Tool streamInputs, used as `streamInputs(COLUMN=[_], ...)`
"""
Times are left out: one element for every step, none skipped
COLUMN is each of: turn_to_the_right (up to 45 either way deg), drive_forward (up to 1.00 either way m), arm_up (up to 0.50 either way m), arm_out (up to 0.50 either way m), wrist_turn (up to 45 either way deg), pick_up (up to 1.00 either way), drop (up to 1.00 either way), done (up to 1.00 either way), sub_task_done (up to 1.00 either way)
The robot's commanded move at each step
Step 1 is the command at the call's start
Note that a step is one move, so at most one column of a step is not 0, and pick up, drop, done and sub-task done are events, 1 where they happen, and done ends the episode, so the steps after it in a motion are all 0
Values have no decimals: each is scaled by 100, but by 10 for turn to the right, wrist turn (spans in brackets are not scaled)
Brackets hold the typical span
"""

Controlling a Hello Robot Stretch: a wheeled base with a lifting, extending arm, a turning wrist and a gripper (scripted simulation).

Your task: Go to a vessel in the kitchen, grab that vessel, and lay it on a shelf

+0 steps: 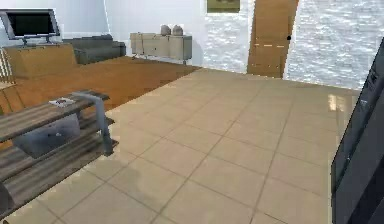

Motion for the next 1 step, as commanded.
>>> streamInputs(turn_to_the_right=[450], drive_forward=[0], arm_up=[0], arm_out=[0], wrist_turn=[0], pick_up=[0], drop=[0], done=[0], sub_task_done=[0])
